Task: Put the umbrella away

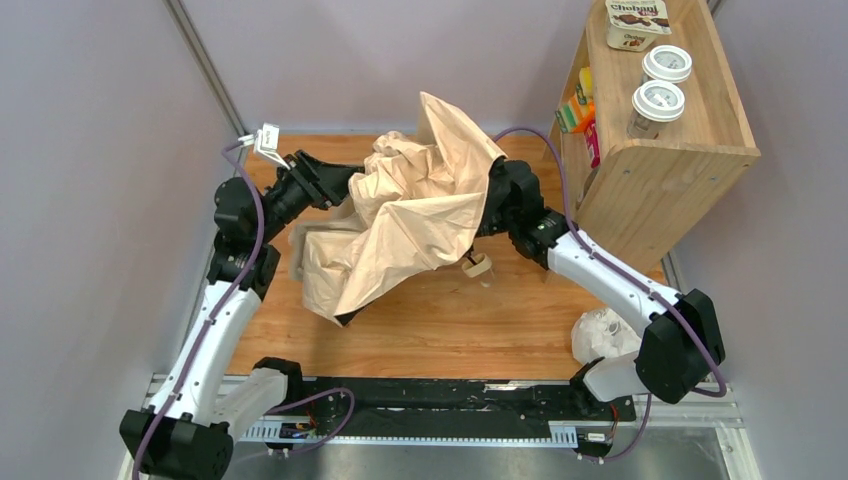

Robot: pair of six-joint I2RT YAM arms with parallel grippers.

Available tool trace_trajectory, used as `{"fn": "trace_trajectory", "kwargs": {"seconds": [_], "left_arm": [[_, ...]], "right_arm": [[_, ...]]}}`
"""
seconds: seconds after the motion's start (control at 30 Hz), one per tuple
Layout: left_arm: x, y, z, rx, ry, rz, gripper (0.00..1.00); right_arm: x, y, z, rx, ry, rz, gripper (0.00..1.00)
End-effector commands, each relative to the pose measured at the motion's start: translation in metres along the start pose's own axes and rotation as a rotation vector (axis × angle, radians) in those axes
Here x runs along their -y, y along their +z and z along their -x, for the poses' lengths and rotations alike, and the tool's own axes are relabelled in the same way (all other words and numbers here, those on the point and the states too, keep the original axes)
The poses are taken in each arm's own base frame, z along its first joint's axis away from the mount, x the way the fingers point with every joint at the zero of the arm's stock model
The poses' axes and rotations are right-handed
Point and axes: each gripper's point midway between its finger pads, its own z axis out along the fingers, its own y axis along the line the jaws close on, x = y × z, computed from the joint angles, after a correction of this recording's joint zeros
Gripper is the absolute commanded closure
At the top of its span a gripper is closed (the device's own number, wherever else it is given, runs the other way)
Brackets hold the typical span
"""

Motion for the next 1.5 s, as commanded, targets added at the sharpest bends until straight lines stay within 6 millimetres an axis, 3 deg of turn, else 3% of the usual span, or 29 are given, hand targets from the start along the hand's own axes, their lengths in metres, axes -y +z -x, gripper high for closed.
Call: {"fn": "trace_trajectory", "kwargs": {"seconds": [0.0, 0.1, 0.13, 0.17, 0.2, 0.23, 0.33, 0.6, 0.63, 0.8, 0.83, 0.97, 1.0, 1.07, 1.1, 1.17, 1.2, 1.27, 1.3, 1.4, 1.43, 1.47], "left_arm": [[0.107, -0.037, 0.028, 0.12, 0.151, -0.452, 0.27], [0.104, -0.056, 0.022, 0.152, 0.203, -0.395, 0.27], [0.082, -0.053, 0.021, 0.159, 0.193, -0.272, 0.27], [0.086, -0.069, 0.023, 0.196, 0.213, -0.243, 0.27], [0.07, -0.071, 0.026, 0.238, 0.217, -0.159, 0.27], [0.081, -0.086, 0.03, 0.289, 0.241, -0.176, 0.22], [0.093, -0.093, 0.026, 0.285, 0.238, -0.235, 0.2], [0.097, -0.053, 0.018, 0.133, 0.163, -0.366, 0.2], [0.107, -0.054, 0.018, 0.12, 0.17, -0.426, 0.2], [0.094, -0.022, 0.012, 0.048, 0.138, -0.447, 0.2], [0.106, -0.022, 0.01, 0.035, 0.153, -0.505, 0.2], [0.125, -0.012, -0.01, -0.069, 0.178, -0.617, 0.2], [0.123, -0.008, -0.014, -0.094, 0.165, -0.619, 0.24], [0.12, -0.005, -0.019, -0.125, 0.145, -0.613, 0.47], [0.118, -0.005, -0.02, -0.128, 0.138, -0.603, 0.79], [0.109, -0.002, -0.015, -0.097, 0.133, -0.517, 1.0], [0.109, -0.003, -0.01, -0.072, 0.165, -0.499, 1.0], [0.103, -0.004, 0.003, -0.017, 0.185, -0.394, 1.0], [0.09, -0.005, 0.008, 0.007, 0.162, -0.284, 1.0], [0.07, -0.017, 0.03, 0.085, 0.203, -0.068, 1.0], [0.071, -0.024, 0.035, 0.107, 0.215, -0.047, 1.0], [0.06, -0.028, 0.039, 0.125, 0.211, 0.032, 1.0]], "right_arm": [[-0.005, 0.002, 0.027, 0.043, -0.112, 0.015, 1.0], [0.0, 0.002, 0.03, 0.047, -0.109, -0.023, 1.0], [0.002, 0.001, 0.033, 0.055, -0.11, -0.041, 1.0], [0.003, 0.001, 0.034, 0.059, -0.109, -0.049, 1.0], [0.001, 0.001, 0.034, 0.059, -0.109, -0.042, 1.0], [0.001, 0.001, 0.035, 0.059, -0.108, -0.036, 1.0], [-0.003, 0.002, 0.034, 0.055, -0.109, -0.017, 1.0], [-0.013, 0.008, 0.039, 0.047, -0.124, 0.024, 1.0], [-0.015, 0.009, 0.034, 0.028, -0.097, 0.028, 1.0], [-0.026, 0.016, 0.032, 0.015, -0.096, 0.065, 1.0], [-0.027, 0.017, 0.031, 0.01, -0.091, 0.072, 1.0], [-0.026, 0.019, 0.028, -0.005, -0.068, 0.068, 1.0], [-0.026, 0.019, 0.028, -0.005, -0.067, 0.062, 1.0], [-0.025, 0.019, 0.029, -0.004, -0.067, 0.054, 1.0], [-0.025, 0.019, 0.03, -0.002, -0.061, 0.051, 1.0], [-0.014, 0.019, 0.034, 0.018, -0.021, -0.026, 1.0], [-0.008, 0.019, 0.036, 0.035, 0.004, -0.076, 0.96], [0.012, 0.015, 0.036, 0.073, 0.092, -0.233, 0.63], [0.029, 0.01, 0.029, 0.085, 0.139, -0.356, 0.46], [0.045, -0.005, 0.008, 0.13, 0.265, -0.57, 0.24], [0.04, -0.006, 0.002, 0.142, 0.273, -0.577, 0.08], [0.04, -0.009, -0.004, 0.153, 0.276, -0.629, 0.06]]}}
